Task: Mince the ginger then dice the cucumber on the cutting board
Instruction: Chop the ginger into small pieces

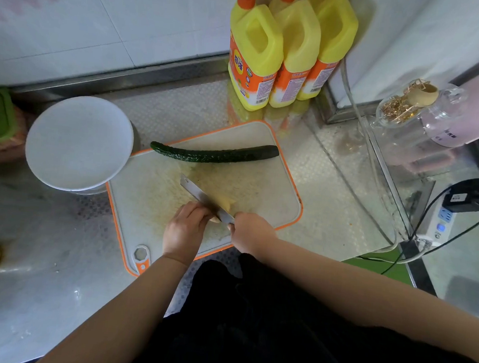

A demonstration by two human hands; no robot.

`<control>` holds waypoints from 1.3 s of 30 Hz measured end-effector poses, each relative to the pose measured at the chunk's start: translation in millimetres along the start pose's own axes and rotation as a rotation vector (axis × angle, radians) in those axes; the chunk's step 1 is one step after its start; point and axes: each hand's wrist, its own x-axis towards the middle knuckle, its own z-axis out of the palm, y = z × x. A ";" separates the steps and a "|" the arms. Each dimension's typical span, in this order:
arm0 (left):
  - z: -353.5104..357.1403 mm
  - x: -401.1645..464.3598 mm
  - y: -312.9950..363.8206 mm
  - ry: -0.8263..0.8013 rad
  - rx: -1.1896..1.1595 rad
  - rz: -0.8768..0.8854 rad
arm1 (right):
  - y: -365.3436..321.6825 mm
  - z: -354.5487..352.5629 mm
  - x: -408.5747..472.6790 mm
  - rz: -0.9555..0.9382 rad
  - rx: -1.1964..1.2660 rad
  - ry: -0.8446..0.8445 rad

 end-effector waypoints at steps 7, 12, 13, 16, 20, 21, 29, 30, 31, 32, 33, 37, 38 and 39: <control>-3.4 0.9 1.3 -0.014 0.002 -0.015 | -0.9 -3.0 -10.2 -0.027 -0.032 0.063; -3.1 2.0 2.2 -0.011 0.013 -0.024 | -2.7 -5.4 -15.0 -0.024 -0.065 0.077; -3.2 2.0 2.2 -0.009 0.017 -0.017 | -3.3 -6.0 -15.6 -0.024 -0.068 0.077; -3.4 2.0 1.1 -0.005 0.016 -0.001 | -4.7 -7.3 -16.0 -0.034 -0.063 0.065; -2.9 1.8 0.4 0.004 0.015 0.006 | -5.8 -7.9 -15.7 -0.031 -0.058 0.048; -2.6 1.9 0.3 0.007 0.013 0.005 | -6.6 -8.1 -15.6 -0.032 -0.056 0.043; -0.1 -0.6 -1.4 0.031 0.002 0.002 | -15.6 3.3 -2.2 -0.013 -0.022 0.040; 0.5 -0.8 -1.8 0.026 -0.001 -0.003 | -15.3 5.0 -1.0 -0.011 -0.025 0.032; 0.7 -0.7 -1.6 0.020 -0.006 -0.007 | -14.4 5.6 0.5 -0.009 -0.022 0.029; 0.2 0.0 -0.8 0.015 -0.010 -0.009 | -13.2 4.1 1.3 -0.007 -0.010 0.030; -0.6 0.7 0.3 0.014 -0.012 -0.005 | -11.6 2.1 2.4 -0.011 0.005 0.028; -2.1 3.2 4.5 0.028 0.005 0.029 | -5.3 -7.8 1.1 -0.051 0.040 0.004; -2.1 2.9 4.1 0.028 0.009 0.033 | -4.6 -8.6 -0.9 -0.045 0.037 0.015; -1.9 2.1 2.9 0.027 0.017 0.036 | -4.3 -8.7 -2.6 -0.039 0.029 0.029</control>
